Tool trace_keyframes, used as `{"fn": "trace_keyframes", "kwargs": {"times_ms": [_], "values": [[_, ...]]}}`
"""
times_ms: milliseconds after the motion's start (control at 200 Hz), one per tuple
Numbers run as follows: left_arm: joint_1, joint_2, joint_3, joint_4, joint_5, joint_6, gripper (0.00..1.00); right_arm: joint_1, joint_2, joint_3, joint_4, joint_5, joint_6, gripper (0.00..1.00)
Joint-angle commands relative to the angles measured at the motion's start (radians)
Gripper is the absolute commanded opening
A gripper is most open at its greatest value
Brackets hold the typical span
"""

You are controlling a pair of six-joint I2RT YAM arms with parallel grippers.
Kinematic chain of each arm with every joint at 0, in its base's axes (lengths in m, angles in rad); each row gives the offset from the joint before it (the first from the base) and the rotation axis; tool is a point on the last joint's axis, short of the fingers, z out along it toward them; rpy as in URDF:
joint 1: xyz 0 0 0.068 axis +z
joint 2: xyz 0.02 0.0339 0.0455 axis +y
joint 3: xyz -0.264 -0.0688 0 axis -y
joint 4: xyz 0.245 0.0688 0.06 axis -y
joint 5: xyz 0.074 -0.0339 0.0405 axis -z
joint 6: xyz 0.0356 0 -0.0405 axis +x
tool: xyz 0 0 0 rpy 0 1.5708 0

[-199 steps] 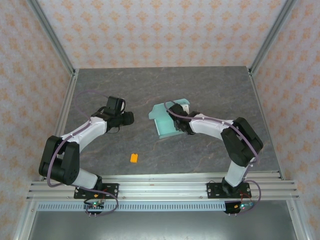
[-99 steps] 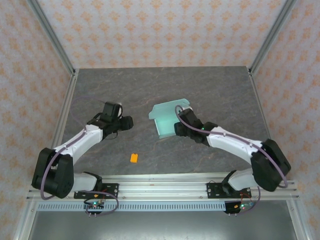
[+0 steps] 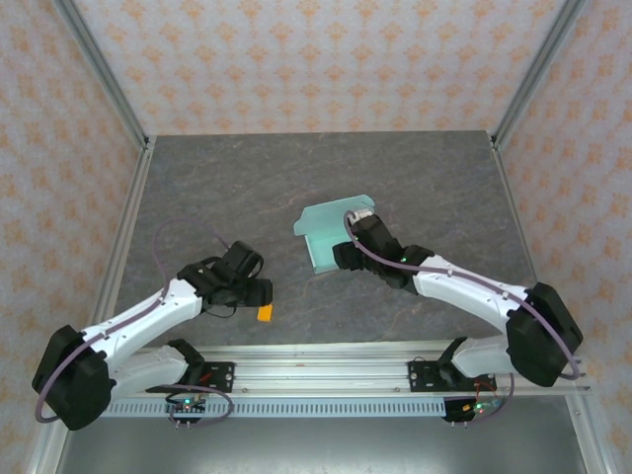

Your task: Fold the paper box

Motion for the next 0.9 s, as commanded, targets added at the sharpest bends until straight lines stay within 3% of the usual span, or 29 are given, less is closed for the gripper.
{"fn": "trace_keyframes", "kwargs": {"times_ms": [0,125,500,896], "values": [[-0.04,0.039,-0.003,-0.053,0.003,-0.026,0.65,0.0,0.006,0.029,-0.001,-0.002,-0.026,0.7],[-0.09,0.115,0.028,-0.047,-0.025,-0.025,0.65,0.0,0.004,0.029,-0.002,-0.028,-0.014,0.71],[-0.13,0.241,0.044,0.017,-0.016,-0.017,0.63,0.0,-0.025,-0.008,0.018,-0.003,0.004,0.7],[-0.134,0.302,0.042,0.066,-0.009,-0.011,0.49,0.0,-0.014,-0.013,0.015,0.005,0.015,0.7]]}}
